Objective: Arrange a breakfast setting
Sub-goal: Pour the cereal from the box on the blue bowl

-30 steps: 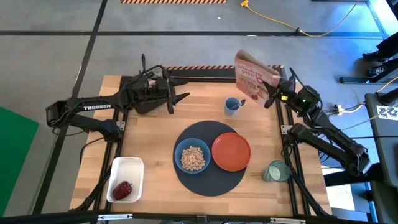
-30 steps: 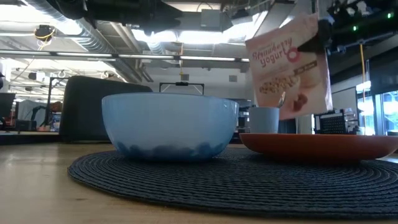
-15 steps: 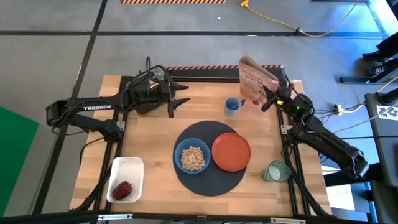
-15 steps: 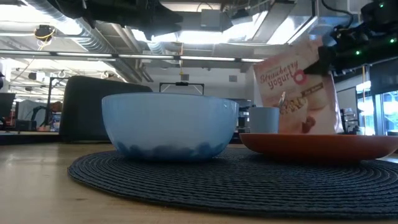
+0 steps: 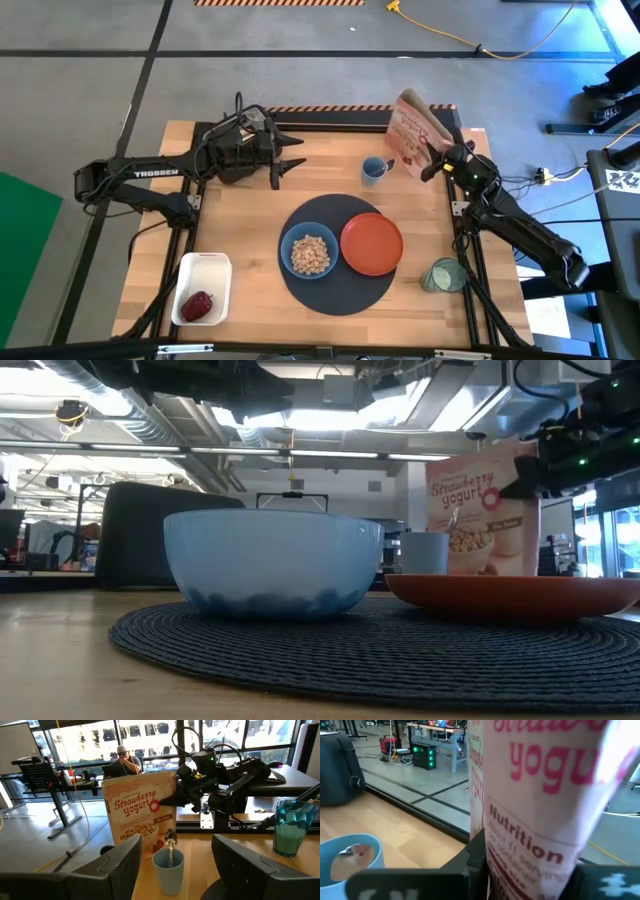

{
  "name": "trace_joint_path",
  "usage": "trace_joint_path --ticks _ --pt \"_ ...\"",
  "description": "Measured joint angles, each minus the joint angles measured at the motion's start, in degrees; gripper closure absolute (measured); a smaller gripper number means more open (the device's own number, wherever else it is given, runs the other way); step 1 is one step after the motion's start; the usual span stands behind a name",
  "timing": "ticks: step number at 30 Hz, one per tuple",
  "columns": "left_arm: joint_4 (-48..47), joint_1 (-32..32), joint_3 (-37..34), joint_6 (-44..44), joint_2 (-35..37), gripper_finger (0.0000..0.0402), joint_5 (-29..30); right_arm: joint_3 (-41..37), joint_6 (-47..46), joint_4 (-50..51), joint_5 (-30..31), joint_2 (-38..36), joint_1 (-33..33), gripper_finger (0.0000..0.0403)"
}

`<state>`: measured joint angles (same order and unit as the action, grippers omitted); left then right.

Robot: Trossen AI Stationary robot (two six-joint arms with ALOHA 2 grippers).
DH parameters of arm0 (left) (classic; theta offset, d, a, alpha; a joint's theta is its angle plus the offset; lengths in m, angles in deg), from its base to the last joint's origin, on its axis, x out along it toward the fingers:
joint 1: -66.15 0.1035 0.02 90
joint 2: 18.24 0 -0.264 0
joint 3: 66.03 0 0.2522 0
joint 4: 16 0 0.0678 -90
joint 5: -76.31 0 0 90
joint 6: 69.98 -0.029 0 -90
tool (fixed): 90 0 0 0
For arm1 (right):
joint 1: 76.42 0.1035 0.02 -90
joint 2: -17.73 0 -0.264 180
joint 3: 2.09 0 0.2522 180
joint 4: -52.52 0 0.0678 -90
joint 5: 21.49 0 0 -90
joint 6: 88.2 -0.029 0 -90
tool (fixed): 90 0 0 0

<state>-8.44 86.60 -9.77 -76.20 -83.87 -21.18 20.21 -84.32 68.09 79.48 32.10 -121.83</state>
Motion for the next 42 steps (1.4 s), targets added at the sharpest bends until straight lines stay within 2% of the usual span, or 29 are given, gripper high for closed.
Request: trace_joint_path --ticks 9,15,22,27,36,39,42 --pt "-0.1 0.0 0.0 -0.5 0.0 0.0165 1.0 6.4 1.0 7.3 0.6 -1.1 0.0 0.0346" --pt "-0.1 0.0 0.0 -0.5 0.0 0.0165 1.0 6.4 -3.4 11.6 3.1 -0.7 0.0 0.0346" --pt "-0.4 0.0 0.0 -0.5 0.0 0.0165 0.7 5.8 -3.5 12.2 6.6 -0.2 0.0 0.0337" --pt "-1.0 0.0 0.0 -0.8 0.0 0.0165 0.7 5.8 -4.6 12.8 7.5 -0.1 0.0 0.0284" --pt "-1.4 0.0 0.0 -2.0 0.0 0.0165 1.0 7.4 -9.9 13.0 9.1 -0.4 0.0 0.0140" --pt "-1.4 0.0 0.0 -3.0 0.0 0.0165 1.0 9.3 -9.9 12.9 9.0 -0.4 0.0 0.0113" --pt "-1.4 0.0 0.0 -3.1 0.0 0.0165 1.0 11.4 -9.8 13.3 8.5 -0.4 0.0 0.0102"
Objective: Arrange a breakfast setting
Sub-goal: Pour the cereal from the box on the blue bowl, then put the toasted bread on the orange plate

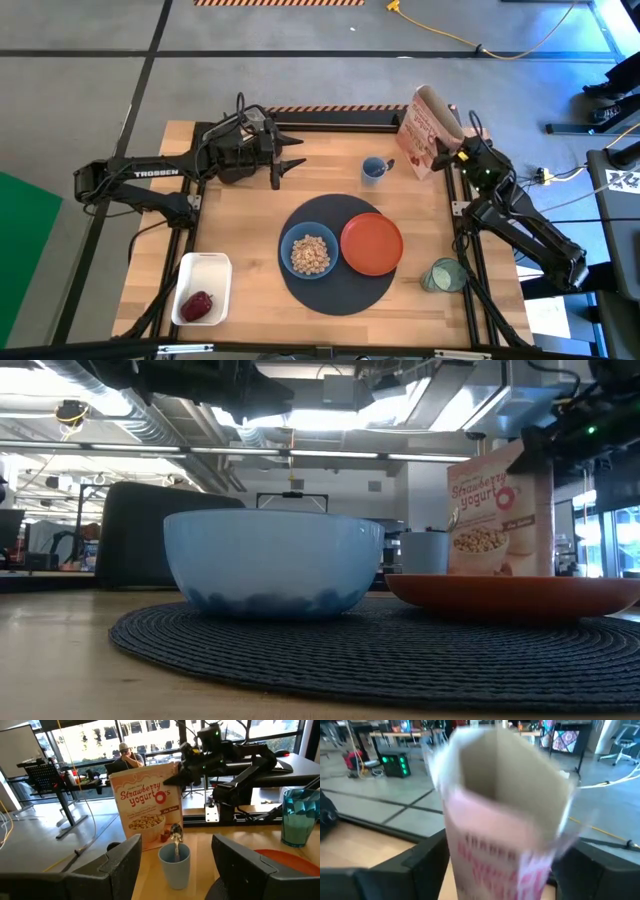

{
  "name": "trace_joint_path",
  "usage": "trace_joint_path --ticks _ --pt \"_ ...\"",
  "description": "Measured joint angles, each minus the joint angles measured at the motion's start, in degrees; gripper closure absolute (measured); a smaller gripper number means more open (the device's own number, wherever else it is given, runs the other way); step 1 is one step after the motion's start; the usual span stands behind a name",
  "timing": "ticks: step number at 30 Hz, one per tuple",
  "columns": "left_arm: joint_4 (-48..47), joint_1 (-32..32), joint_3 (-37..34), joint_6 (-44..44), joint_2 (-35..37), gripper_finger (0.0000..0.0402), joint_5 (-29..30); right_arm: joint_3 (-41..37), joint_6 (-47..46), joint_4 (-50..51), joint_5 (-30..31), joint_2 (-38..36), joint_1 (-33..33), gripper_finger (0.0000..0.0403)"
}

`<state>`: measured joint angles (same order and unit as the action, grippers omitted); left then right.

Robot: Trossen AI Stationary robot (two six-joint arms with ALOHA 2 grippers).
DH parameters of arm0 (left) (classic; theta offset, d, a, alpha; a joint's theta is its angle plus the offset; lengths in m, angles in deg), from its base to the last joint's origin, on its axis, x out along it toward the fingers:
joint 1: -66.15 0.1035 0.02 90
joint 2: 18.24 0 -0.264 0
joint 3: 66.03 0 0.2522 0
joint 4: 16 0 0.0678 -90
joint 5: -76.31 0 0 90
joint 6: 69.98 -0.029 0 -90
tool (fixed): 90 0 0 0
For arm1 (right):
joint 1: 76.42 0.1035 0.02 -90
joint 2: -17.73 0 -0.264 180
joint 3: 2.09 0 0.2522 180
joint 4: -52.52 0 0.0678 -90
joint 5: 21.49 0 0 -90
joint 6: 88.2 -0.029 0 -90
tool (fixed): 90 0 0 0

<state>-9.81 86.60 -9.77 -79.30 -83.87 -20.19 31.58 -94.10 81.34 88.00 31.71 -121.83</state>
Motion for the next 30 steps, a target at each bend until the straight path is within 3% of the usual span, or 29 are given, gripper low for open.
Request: trace_joint_path --ticks 17,30 --pt "0.0 0.0 0.0 -0.2 0.0 0.0165 0.0 9.7 5.0 -2.8 -3.7 0.6 0.0 0.0100" --pt "0.0 0.0 0.0 0.0 0.0 0.0165 0.1 17.2 9.1 -5.2 -9.0 8.3 0.0 0.0100"
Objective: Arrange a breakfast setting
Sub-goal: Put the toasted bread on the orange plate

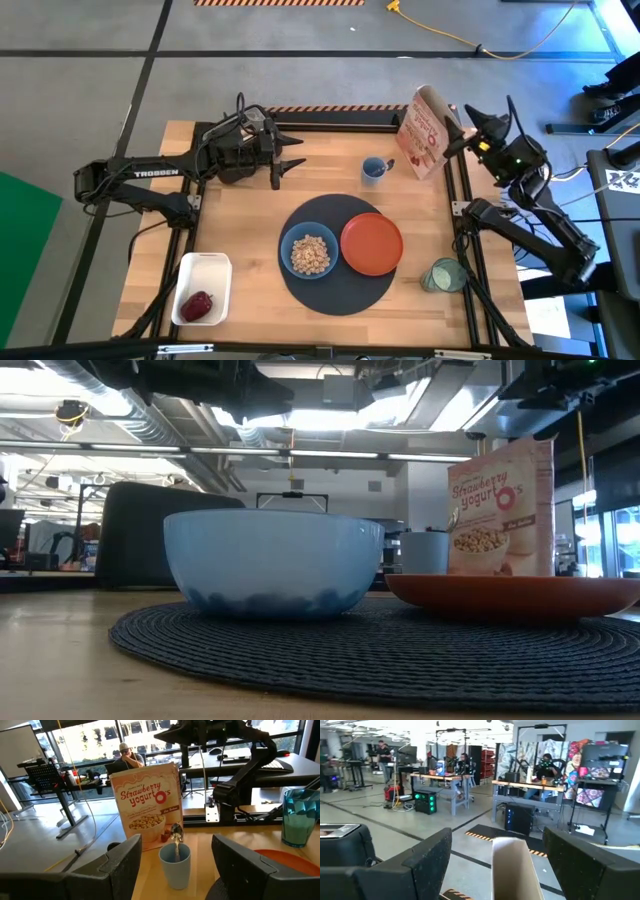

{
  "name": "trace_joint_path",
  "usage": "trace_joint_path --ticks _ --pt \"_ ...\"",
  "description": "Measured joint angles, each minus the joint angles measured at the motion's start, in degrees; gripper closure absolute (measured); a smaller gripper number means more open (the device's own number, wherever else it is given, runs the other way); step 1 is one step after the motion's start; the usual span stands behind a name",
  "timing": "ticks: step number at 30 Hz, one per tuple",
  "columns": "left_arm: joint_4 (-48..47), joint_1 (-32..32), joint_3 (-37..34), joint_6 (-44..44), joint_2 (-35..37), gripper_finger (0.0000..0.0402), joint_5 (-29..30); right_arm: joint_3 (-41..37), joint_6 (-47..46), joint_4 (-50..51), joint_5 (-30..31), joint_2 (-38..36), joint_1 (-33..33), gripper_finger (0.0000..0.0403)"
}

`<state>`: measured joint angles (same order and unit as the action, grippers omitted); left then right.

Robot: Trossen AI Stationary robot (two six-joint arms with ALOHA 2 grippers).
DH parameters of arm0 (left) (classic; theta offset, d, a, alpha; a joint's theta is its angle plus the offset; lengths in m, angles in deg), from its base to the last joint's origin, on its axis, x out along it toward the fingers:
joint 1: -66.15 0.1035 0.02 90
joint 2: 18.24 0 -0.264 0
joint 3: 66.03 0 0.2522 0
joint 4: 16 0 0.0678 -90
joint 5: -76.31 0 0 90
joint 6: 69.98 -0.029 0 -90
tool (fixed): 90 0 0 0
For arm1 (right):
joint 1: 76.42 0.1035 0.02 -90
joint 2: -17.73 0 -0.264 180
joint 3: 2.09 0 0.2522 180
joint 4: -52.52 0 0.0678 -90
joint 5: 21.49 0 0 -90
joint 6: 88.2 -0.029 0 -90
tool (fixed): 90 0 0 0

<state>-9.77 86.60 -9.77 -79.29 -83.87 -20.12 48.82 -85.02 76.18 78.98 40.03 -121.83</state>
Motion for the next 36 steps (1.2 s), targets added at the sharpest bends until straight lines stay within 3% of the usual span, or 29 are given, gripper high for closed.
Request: trace_joint_path --ticks 3,9,19,29,36 --pt "0.0 0.0 0.0 0.0 0.0 0.0165 0.0 1.6 0.8 -1.1 -4.8 1.9 0.0 0.0100" --pt "0.0 0.0 0.0 0.8 0.0 0.0165 0.0 2.7 1.5 -8.8 -22.4 4.9 0.0 0.0100" --pt "-0.4 -1.4 0.0 1.3 0.0 0.0165 0.8 2.7 -1.4 -11.2 -38.2 10.4 0.1 0.0100" --pt "-0.5 -1.9 0.0 1.1 0.0 0.0165 1.9 2.7 -3.1 -16.7 -46.0 14.3 0.9 0.0100" --pt "0.0 -1.9 0.0 1.1 -0.6 0.0165 1.9 2.7 -1.4 -20.5 -45.4 16.7 11.3 0.0100"
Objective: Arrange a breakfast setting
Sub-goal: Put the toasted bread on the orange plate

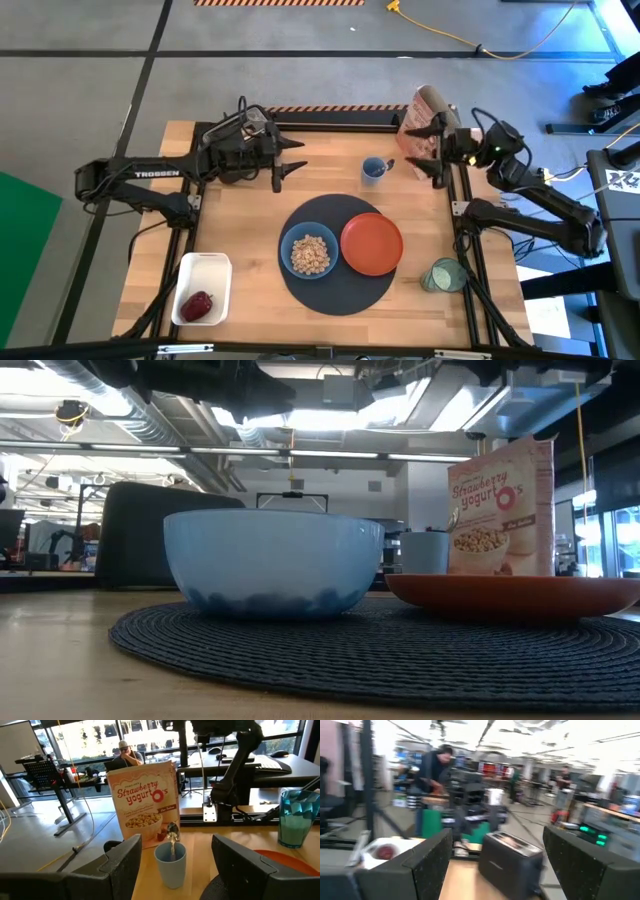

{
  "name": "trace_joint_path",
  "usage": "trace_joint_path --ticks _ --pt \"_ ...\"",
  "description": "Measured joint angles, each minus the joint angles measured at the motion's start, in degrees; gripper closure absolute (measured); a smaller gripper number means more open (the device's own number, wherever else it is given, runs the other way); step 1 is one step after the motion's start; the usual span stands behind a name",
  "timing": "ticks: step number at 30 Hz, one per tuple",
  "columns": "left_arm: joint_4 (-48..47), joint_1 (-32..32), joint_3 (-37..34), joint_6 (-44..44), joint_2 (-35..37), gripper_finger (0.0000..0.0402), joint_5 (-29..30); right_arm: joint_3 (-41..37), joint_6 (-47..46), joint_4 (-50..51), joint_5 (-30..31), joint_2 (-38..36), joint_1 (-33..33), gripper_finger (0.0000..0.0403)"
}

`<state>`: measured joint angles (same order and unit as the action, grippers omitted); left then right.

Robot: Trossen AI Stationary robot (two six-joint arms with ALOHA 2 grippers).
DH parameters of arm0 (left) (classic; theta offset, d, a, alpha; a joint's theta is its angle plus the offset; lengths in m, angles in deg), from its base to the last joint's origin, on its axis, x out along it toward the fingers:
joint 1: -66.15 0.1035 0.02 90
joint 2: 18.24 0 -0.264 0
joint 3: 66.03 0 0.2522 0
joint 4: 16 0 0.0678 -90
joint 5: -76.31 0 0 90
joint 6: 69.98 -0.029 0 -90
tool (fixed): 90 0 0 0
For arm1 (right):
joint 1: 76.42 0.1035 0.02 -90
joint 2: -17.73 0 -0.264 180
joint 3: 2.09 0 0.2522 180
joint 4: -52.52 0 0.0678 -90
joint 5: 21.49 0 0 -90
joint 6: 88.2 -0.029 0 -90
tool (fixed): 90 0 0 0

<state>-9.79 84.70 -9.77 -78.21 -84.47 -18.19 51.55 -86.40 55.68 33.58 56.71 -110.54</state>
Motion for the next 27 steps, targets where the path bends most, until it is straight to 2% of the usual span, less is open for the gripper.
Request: trace_joint_path --ticks 8,15,17,19,27 --pt "0.2 0.0 0.0 2.0 -5.0 0.0165 0.0 0.0 1.7 0.0 9.7 6.1 14.6 0.0100" --pt "0.3 -0.3 0.0 2.2 -7.4 0.0165 0.0 0.0 4.1 0.6 32.0 11.1 25.7 0.0100" --pt "0.0 -0.6 0.0 2.2 -7.5 0.0165 0.0 0.0 5.4 0.7 36.0 12.5 27.9 0.0100" --pt "0.2 -1.3 0.0 2.2 -7.5 0.0165 0.0 0.0 6.3 0.7 38.0 14.1 29.4 0.0100" --pt "-0.9 -3.9 0.0 3.5 -7.4 0.0165 0.0 0.0 6.4 -1.9 39.1 18.7 30.0 0.0101"
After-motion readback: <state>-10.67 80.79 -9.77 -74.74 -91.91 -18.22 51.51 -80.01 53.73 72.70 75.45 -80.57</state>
